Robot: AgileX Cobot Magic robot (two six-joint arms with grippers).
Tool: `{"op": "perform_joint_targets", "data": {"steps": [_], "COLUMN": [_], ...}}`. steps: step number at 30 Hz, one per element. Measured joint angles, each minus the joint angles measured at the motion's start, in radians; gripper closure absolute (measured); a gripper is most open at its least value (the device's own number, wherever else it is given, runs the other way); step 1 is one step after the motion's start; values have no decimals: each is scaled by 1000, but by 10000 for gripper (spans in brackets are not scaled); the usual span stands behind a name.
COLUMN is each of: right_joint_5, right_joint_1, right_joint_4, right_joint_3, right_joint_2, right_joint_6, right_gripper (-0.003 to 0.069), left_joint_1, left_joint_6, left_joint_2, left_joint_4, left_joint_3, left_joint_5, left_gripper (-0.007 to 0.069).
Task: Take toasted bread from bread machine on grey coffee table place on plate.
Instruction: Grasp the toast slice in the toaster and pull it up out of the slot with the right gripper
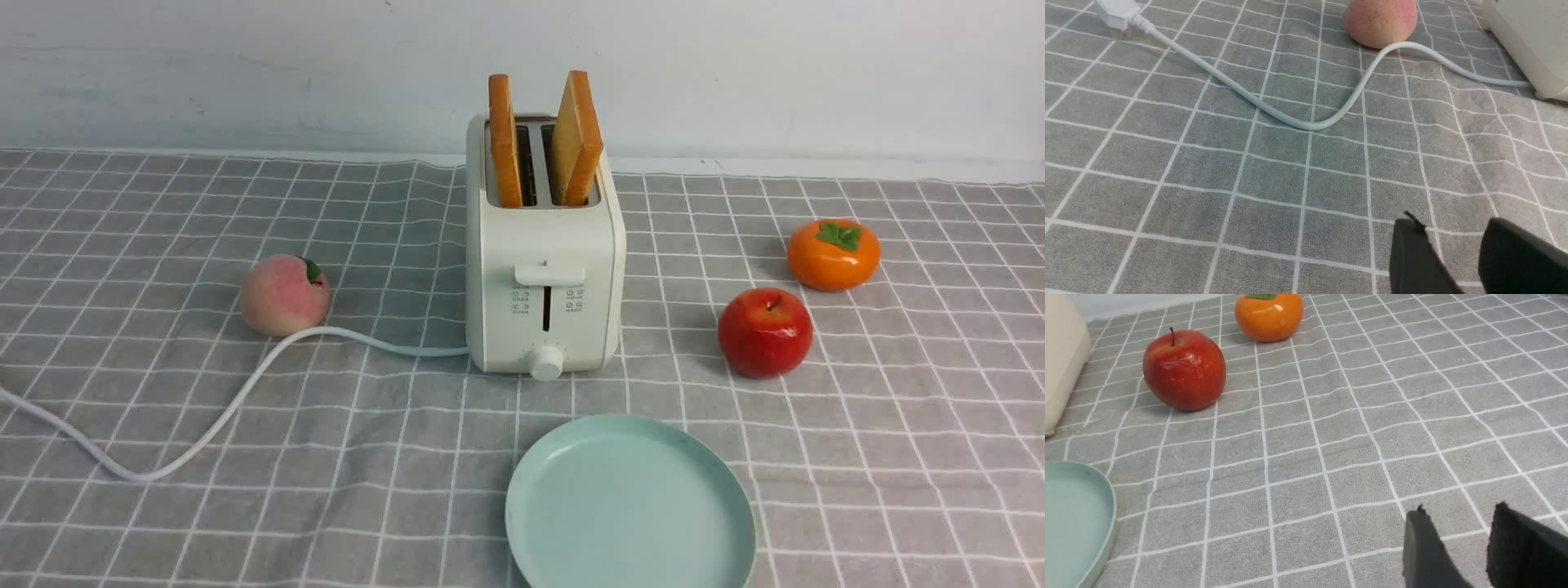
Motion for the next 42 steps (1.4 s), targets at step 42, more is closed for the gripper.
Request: {"op": "perform_joint_targets", "data": {"steps": [42], "right_joint_5": [-579], "right_joint_1": [0], "right_joint_4": [191], "right_joint_3": [7], "right_joint_2": [0], "right_joint_6": [1], "right_gripper": [419], "left_joint_1": [0], "left_joint_6": [0], "left_joint_2": [0], "left_joint_4": [-34], "left_joint_3": [0], "left_joint_5": [-663], "left_gripper": [386]}}
